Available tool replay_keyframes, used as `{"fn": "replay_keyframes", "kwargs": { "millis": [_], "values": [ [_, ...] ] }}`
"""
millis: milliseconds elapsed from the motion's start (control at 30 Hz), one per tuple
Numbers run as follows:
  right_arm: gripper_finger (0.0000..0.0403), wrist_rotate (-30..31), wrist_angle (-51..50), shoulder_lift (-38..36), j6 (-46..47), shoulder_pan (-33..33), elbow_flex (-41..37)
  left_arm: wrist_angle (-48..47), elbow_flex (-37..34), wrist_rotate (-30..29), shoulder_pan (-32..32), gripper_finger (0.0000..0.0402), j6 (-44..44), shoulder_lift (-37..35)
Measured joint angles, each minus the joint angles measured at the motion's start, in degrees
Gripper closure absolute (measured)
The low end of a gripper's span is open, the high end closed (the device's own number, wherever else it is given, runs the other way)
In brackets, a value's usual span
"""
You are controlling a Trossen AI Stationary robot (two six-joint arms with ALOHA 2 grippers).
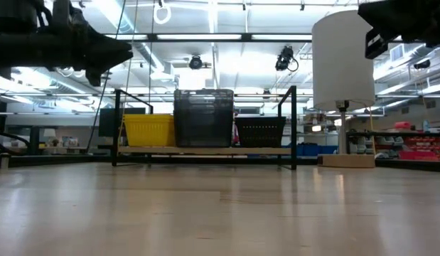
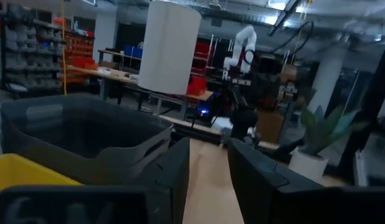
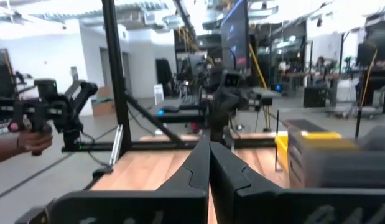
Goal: Stack baskets on shelf by color
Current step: Return to Home Position
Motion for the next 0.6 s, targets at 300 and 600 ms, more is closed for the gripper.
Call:
{"fn": "replay_keyframes", "kwargs": {
  "millis": [300,600],
  "values": [
    [0.0398,1.5,-2.4,-3.0,-0.6,0.0,0.0,1.2,-1.0,4.4,-0.9,0.0285,9.3,-2.2],
    [0.0393,1.5,-3.8,-3.9,6.2,0.0,0.0,-5.0,-1.1,4.5,-3.0,0.0301,11.4,-8.1]
  ]
}}
